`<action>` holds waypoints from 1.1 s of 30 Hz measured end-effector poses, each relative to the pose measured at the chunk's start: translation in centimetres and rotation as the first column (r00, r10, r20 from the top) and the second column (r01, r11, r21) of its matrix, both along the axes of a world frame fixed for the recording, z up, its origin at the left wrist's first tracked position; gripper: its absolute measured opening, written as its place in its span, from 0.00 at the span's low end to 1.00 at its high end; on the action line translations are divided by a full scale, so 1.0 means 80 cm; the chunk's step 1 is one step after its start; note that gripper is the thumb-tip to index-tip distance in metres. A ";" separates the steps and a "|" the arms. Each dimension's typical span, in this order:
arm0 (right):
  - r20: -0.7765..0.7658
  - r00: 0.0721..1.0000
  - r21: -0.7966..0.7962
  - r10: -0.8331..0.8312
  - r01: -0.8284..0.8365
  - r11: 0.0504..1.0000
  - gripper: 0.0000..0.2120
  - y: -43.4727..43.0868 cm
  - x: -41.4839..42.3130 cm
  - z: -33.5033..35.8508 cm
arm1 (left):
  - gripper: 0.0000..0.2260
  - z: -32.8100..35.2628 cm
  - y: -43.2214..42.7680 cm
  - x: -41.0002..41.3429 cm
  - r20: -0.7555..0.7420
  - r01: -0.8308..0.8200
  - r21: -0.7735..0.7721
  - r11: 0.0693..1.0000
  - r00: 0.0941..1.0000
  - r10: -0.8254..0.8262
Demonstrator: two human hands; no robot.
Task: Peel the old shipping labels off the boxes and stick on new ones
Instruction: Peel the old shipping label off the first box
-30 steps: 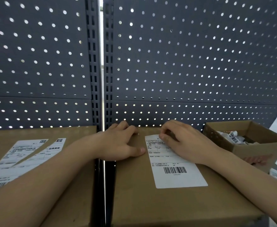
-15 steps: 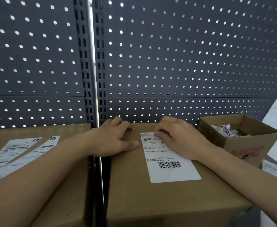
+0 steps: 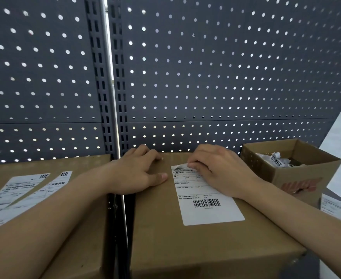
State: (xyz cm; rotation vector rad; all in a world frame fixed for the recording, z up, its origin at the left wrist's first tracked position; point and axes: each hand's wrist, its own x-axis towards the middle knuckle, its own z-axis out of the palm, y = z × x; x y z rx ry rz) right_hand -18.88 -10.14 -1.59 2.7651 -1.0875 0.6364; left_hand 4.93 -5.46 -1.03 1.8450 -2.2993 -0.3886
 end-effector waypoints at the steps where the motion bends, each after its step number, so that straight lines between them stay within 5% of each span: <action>1: 0.005 1.000 -0.003 0.004 -0.004 1.000 0.08 0.000 0.000 0.000 | 0.43 0.000 0.000 0.001 -0.008 -0.002 -0.001 1.000 1.000 0.002; 9: 0.055 0.998 -0.008 0.035 -0.034 0.999 0.07 0.001 -0.003 0.000 | 0.29 0.000 -0.002 0.001 -0.007 0.001 -0.010 1.000 1.000 -0.001; 33: 0.195 0.976 0.059 0.093 -0.107 0.993 0.06 -0.001 -0.010 0.000 | 0.25 0.000 -0.002 -0.003 -0.008 -0.006 -0.020 1.000 1.000 0.005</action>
